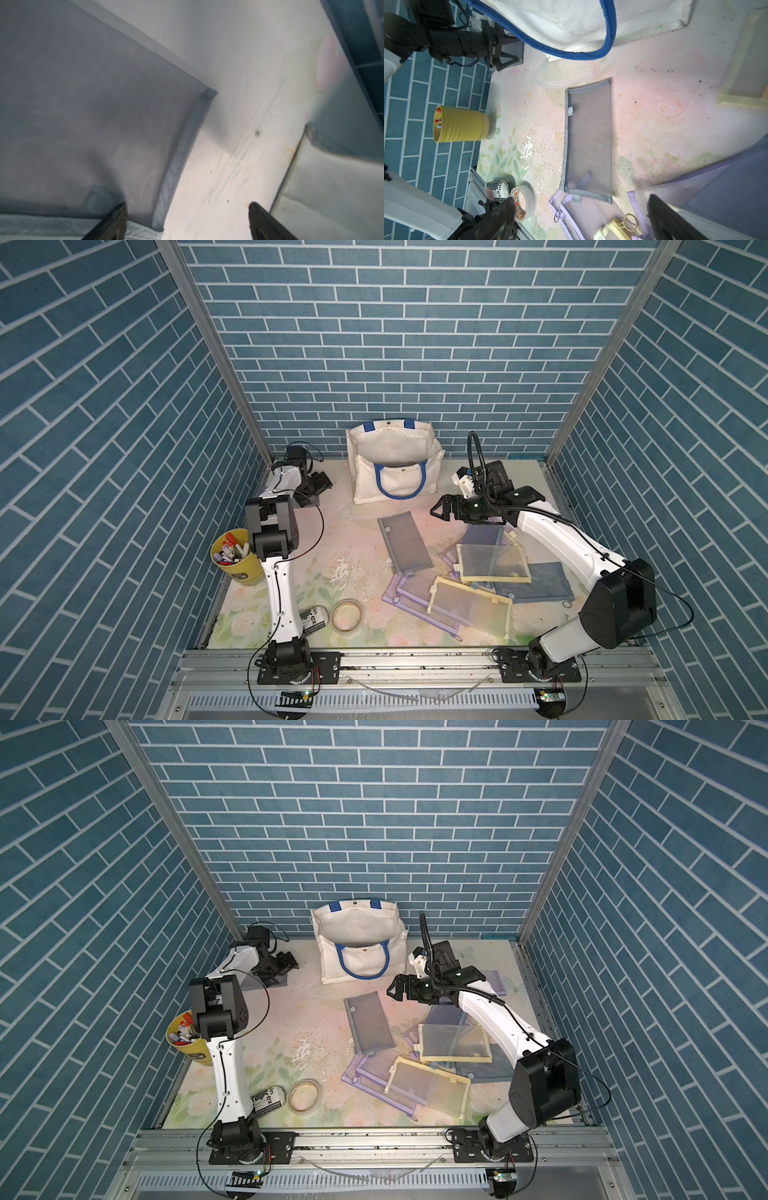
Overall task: Put the pencil pouch into the canvas bag
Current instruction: Move the pencil pouch to the center of the board.
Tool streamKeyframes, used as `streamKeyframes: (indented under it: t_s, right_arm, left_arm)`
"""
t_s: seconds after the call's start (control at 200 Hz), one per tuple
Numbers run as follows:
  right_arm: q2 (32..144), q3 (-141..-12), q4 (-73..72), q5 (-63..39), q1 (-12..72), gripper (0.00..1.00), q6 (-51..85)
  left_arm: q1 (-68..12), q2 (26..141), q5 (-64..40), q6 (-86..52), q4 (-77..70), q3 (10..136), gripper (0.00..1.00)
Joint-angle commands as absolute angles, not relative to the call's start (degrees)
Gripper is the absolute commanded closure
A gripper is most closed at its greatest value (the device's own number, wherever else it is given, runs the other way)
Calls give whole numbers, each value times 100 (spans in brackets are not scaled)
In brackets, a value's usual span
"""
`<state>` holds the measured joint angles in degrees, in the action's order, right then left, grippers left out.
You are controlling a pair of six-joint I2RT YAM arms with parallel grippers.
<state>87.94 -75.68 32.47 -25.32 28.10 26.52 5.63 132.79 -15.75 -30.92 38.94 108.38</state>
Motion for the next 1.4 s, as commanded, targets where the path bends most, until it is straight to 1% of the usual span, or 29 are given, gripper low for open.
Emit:
streamKeyframes:
  t_s: [0.0, 0.325, 0.62, 0.81, 0.915, 0.98, 1.09, 1.185, 1.245, 1.395]
  right_arm:
    - [8613, -7655, 2987, -2583, 2795, 2, 2505]
    - [8700, -7721, 2792, -2579, 2786, 2, 2554]
    - [8791, -7678, 2792, -2433, 2786, 2, 2793]
    - [9201, -7835, 3056, -2493, 2786, 1, 3116]
    - [9507, -7979, 3189, -2486, 2795, 1, 3284]
    - [9743, -8160, 3350, -2502, 2819, 1, 3313]
    - [10232, -8617, 3627, -2644, 2927, 1, 3264]
    - [10806, -9285, 3994, -2726, 3151, 3, 3106]
    - [11223, -9752, 4106, -2867, 3267, 4, 3110]
    - [12299, -11055, 4257, -3155, 3535, 14, 3094]
  left_arm:
    - [292, 12912, -1757, -3378, 3587, 9747, 10]
    - [-369, 11603, -1944, -3872, 2754, 7285, 10]
    - [-1348, 10448, -2086, -4237, 2428, 5674, 11]
    - [-2117, 9746, -2191, -4525, 2331, 5122, 10]
    - [-2529, 9561, -2382, -4463, 2420, 5196, 10]
    - [-2639, 9429, -2393, -4376, 2615, 5317, 10]
    - [-2575, 9047, -2394, -4164, 2950, 5496, 9]
    - [-2278, 8924, -2520, -3812, 3311, 5729, 9]
    - [-1965, 8863, -2499, -3649, 3478, 5713, 10]
    - [-1060, 8426, -2495, -3542, 3408, 5229, 13]
